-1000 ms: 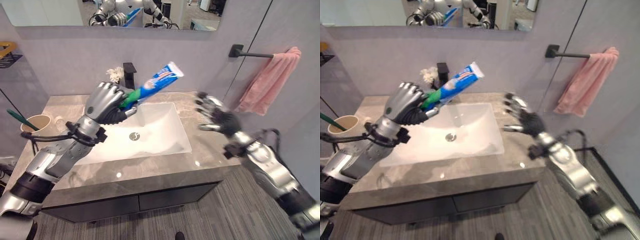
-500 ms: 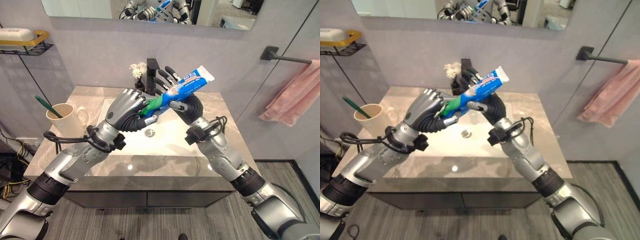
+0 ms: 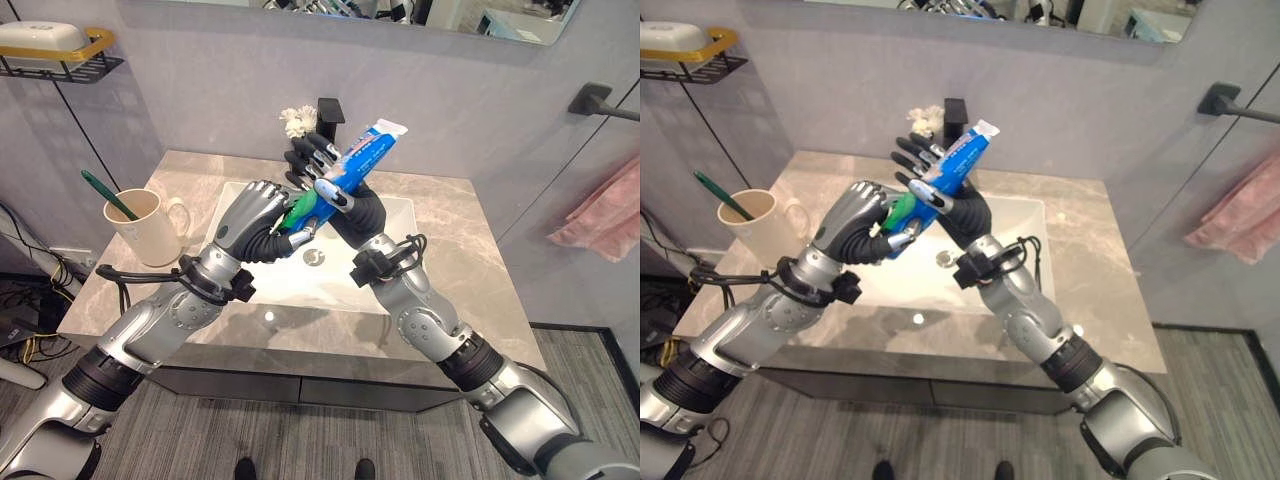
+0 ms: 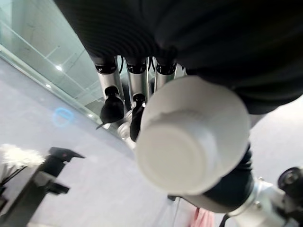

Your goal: Put brush and paste in cup on sink, flatten towel.

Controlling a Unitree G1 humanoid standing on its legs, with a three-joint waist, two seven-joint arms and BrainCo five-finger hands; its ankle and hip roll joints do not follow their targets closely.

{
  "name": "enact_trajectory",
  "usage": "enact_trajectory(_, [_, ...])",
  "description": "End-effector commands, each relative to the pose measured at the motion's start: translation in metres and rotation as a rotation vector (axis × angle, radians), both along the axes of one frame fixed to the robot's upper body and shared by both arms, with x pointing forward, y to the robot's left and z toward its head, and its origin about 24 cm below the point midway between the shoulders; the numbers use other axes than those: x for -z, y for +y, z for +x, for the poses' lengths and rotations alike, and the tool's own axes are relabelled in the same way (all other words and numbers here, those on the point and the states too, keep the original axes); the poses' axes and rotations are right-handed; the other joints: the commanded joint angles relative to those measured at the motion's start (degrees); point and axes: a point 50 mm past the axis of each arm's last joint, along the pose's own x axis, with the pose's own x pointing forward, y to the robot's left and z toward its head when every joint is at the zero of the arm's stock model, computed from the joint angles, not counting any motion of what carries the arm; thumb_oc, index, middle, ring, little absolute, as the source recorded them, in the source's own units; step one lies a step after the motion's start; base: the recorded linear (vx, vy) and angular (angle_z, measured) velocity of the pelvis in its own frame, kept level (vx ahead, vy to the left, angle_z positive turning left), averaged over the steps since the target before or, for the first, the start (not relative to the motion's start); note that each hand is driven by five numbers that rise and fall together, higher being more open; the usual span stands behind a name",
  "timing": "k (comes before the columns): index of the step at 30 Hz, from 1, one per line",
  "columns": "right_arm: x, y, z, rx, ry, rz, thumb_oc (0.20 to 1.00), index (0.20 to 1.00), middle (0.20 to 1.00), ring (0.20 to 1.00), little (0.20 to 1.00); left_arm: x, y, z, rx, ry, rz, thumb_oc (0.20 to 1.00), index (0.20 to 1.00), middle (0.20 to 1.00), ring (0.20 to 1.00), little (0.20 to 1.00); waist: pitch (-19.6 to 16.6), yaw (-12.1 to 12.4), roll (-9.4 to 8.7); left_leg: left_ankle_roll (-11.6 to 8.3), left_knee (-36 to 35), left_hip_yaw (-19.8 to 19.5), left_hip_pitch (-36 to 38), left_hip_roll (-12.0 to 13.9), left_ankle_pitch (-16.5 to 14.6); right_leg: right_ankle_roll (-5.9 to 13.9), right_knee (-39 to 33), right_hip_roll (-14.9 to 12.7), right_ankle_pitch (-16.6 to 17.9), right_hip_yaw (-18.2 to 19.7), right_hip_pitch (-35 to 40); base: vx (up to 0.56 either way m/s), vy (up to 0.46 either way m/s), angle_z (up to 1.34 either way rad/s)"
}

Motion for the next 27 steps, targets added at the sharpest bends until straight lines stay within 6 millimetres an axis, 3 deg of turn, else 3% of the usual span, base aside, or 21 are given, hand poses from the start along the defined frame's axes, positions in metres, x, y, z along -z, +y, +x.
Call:
enact_trajectory(1, [-0.051,0.006,-0.002,0.002,-0.140,0.174,0.200,0.200,0.200,0.200,0.200,-0.017,-0.017,-0.010,0.117,-0.101,-0.026,0.200,0.200,0.200,0.200,0.200,-1.14,0.77,-2.46,0.48,0.24,-2.69,0.25,-0.70,-1.25,4.77,-0.06,-6.08,2.73,1.46,1.15,0.00,0.000,0.00])
enact_trajectory(12, [-0.071,-0.003,-0.011,0.146,-0.221,0.301,0.200,0.200,0.200,0.200,0.200,-0.004,-0.016,-0.014,0.097,-0.061,-0.153,0.200,0.200,0.200,0.200,0.200,-0.65,0.99,-1.96,0.91,0.24,-2.92,-0.04,-1.16,-1.48,4.85,0.01,-6.80,2.69,1.20,1.19,0.00,0.000,0.00])
enact_trajectory(13, [-0.073,-0.003,-0.011,0.156,-0.226,0.305,0.200,0.200,0.200,0.200,0.200,-0.003,-0.016,-0.015,0.096,-0.059,-0.164,0.451,0.451,0.451,0.451,0.451,-0.61,1.05,-1.95,0.95,0.24,-2.94,-0.10,-1.21,-1.49,4.84,0.00,-6.83,2.73,1.23,1.09,0.00,0.000,0.00])
enact_trajectory(14, [-0.075,-0.003,-0.012,0.163,-0.235,0.312,0.200,0.200,0.200,0.200,0.200,-0.001,-0.015,-0.016,0.091,-0.050,-0.186,0.809,0.809,0.809,0.809,0.809,-0.60,1.21,-1.96,1.00,0.24,-2.98,-0.15,-1.27,-1.49,4.86,0.00,-6.88,2.75,1.20,1.05,0.00,0.000,0.00])
enact_trajectory(15, [-0.077,-0.005,-0.012,0.178,-0.237,0.326,0.200,0.200,0.200,0.200,0.200,0.000,-0.013,-0.018,0.083,-0.045,-0.213,1.000,1.000,1.000,1.000,1.000,-0.46,1.53,-1.98,1.06,0.24,-3.06,-0.32,-1.35,-1.48,4.86,0.00,-6.91,2.72,1.00,1.04,0.00,0.000,0.00])
enact_trajectory(27, [-0.100,-0.008,-0.003,0.292,-0.243,0.409,0.200,0.200,0.200,0.200,0.200,0.007,0.007,-0.020,0.008,-0.007,-0.361,1.000,1.000,1.000,1.000,1.000,0.75,5.05,-2.02,1.41,0.24,-5.63,-3.06,-2.57,-0.87,5.17,-0.04,-8.02,3.42,-1.52,0.91,0.01,0.008,0.09])
